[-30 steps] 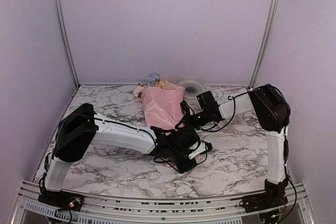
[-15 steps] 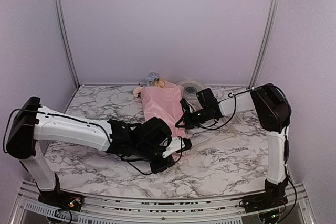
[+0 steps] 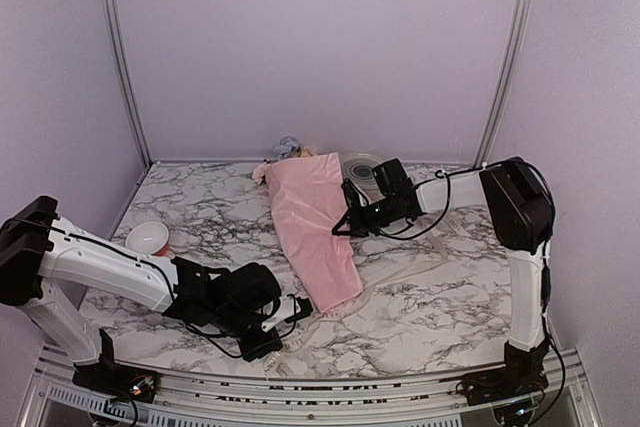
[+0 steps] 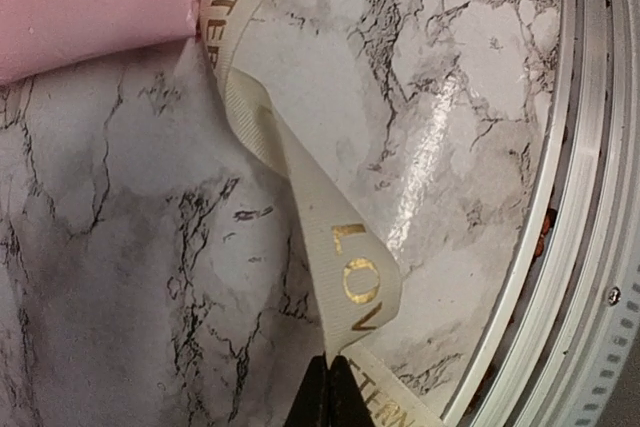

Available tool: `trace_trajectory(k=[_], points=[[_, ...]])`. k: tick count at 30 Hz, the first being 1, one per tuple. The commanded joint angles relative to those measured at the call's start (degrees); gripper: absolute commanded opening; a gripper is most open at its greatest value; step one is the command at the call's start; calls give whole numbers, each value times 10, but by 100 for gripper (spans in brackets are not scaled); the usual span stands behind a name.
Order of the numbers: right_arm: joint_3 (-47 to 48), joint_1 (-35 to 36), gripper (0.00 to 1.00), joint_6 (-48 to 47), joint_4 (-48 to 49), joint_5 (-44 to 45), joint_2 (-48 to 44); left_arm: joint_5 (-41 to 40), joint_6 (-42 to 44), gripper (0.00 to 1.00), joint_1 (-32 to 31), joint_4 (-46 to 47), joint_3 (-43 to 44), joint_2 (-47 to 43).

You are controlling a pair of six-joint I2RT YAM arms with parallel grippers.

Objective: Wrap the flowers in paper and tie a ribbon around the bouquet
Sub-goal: Move the ribbon to the center of the board.

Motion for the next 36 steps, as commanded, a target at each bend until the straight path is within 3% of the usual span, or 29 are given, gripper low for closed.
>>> trace_trajectory(k=[1, 12, 22, 36], points=[[44, 1, 0, 12, -9, 6, -29, -5, -54, 0, 6, 3, -24, -32], [57, 0, 0, 32, -2, -12, -23, -61, -118, 0, 107, 14, -42, -13], [68, 0, 0, 47, -7, 3, -26, -44, -159, 0, 139, 76, -72, 20], [82, 1, 0, 53, -27, 9, -37, -88, -182, 0, 221, 106, -88, 27]])
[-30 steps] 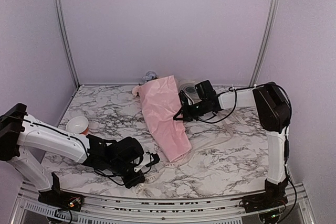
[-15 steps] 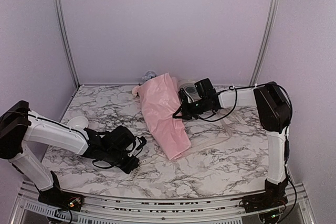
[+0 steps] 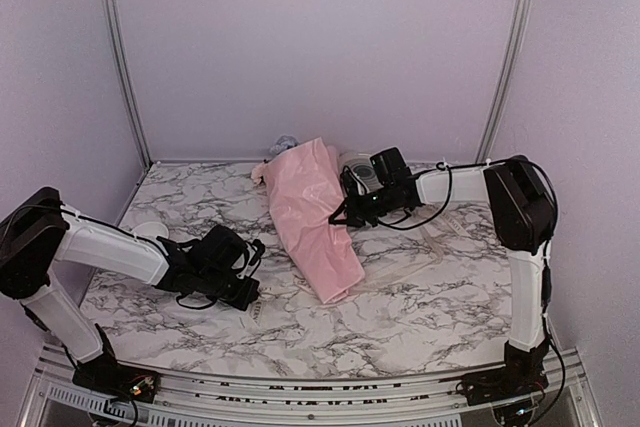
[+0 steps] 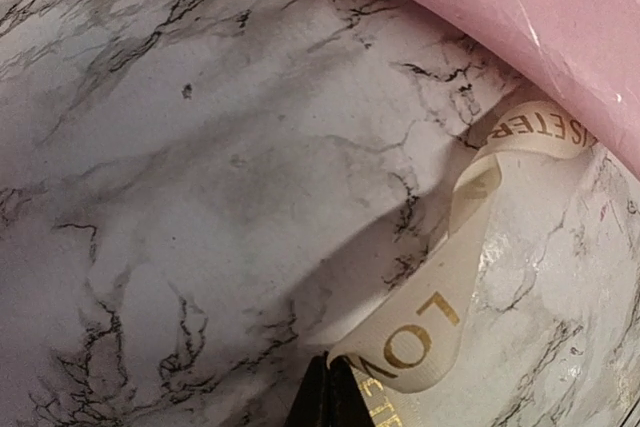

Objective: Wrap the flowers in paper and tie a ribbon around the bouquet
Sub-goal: Move the ribbon to the center of the board.

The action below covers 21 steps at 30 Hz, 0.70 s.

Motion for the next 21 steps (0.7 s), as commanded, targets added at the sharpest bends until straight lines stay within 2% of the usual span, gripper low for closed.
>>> trace_trajectory(k=[1, 9, 16, 21], points=[[33, 0, 0, 2, 3, 15, -32, -39, -10, 0, 35, -16, -23, 20], [44, 0, 0, 3, -12, 14, -30, -30, -7, 0, 126, 30, -16, 42], [57, 0, 0, 14, -19, 16, -29, -26, 13, 0, 173, 51, 17, 74], [44, 0, 0, 20, -17, 15, -34, -27, 35, 0, 194, 42, 85, 121]])
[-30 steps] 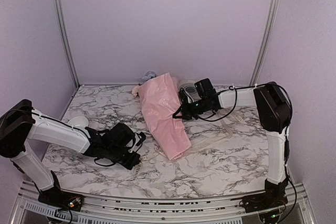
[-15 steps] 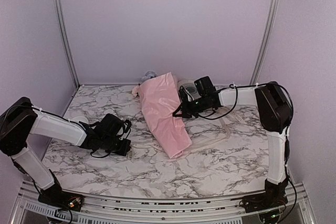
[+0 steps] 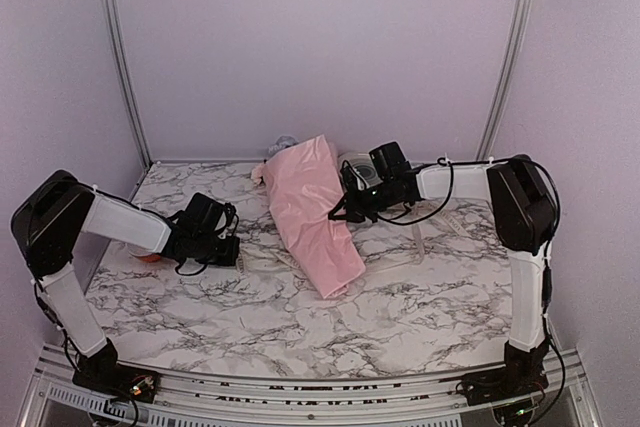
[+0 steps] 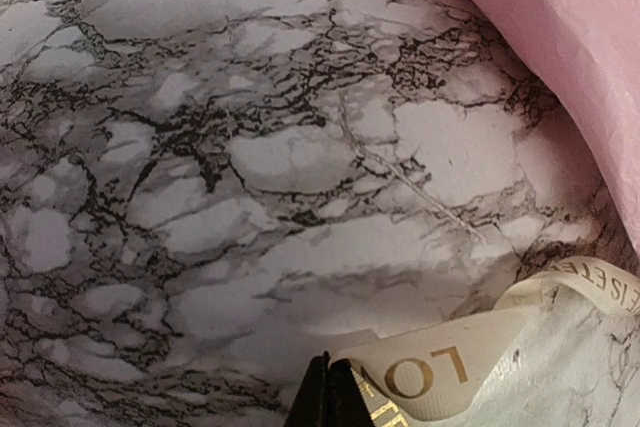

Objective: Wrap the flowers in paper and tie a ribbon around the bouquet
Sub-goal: Move the ribbon to the center of the board.

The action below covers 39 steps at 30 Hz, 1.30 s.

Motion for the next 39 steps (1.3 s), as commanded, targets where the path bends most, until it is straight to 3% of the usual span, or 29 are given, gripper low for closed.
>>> trace_trajectory(k=[1, 10, 15, 20, 31, 39], points=[[15, 0, 0, 12, 18, 7, -31, -11, 27, 0, 18, -32, 44, 50], [-27, 4, 0, 25, 35, 5, -49, -78, 46, 0, 48, -48, 97, 36], [-81, 4, 0, 32, 61, 10, -64, -171, 66, 0, 54, -77, 76, -75], [-130, 7, 0, 41, 88, 10, -65, -209, 100, 0, 53, -88, 69, -211], [-166, 21, 0, 42, 110, 19, -47, -104, 153, 0, 5, -77, 67, -371], [-166, 30, 0, 42, 113, 14, -28, -72, 218, 0, -115, -81, 150, -339]])
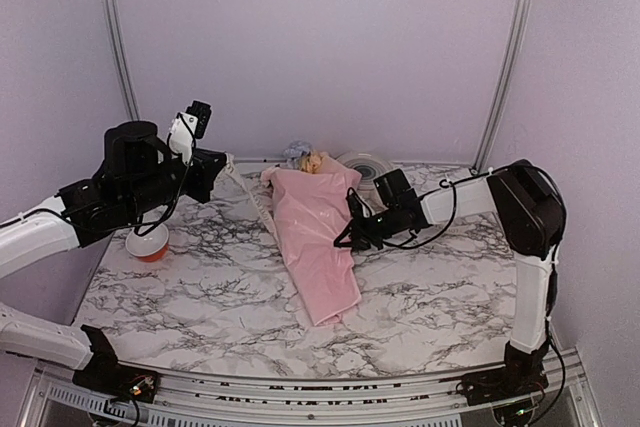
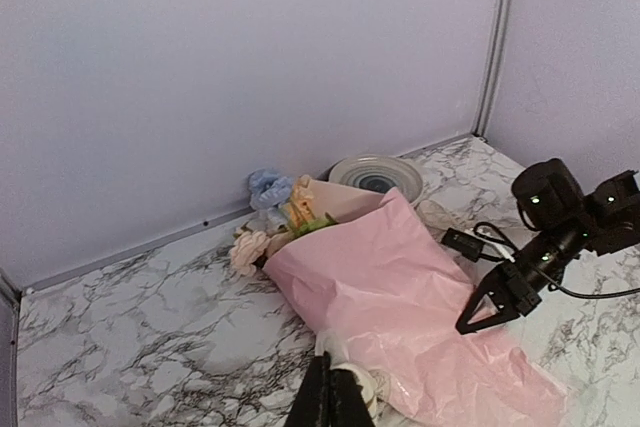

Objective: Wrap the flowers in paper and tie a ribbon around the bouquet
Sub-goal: Move the ribbon to the center of the board, then pick up the right side of the ribbon from the center of the board.

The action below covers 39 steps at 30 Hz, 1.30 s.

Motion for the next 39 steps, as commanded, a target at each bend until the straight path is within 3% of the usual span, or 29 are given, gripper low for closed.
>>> trace_trajectory(k=[1, 7, 12, 20, 27, 34, 39], points=[[-2, 11, 0, 6, 14, 0, 16, 43, 37, 0, -37, -7, 78, 48], [-12, 13, 0, 14, 26, -2, 18, 130, 20, 0, -39, 18, 187, 224], [-25, 13, 0, 21, 41, -3, 13, 221, -36, 0, -39, -38, 308, 440], [-46, 13, 0, 32, 60, 2, -6, 261, -99, 0, -43, -25, 358, 614], [-57, 13, 0, 36, 61, 6, -21, 263, -118, 0, -46, -44, 390, 695], [-58, 4, 8, 2, -1, 34, -82, 244, -113, 0, -48, -48, 376, 699], [-54, -89, 16, -63, -81, 81, -156, 235, -106, 0, -48, -49, 362, 697]])
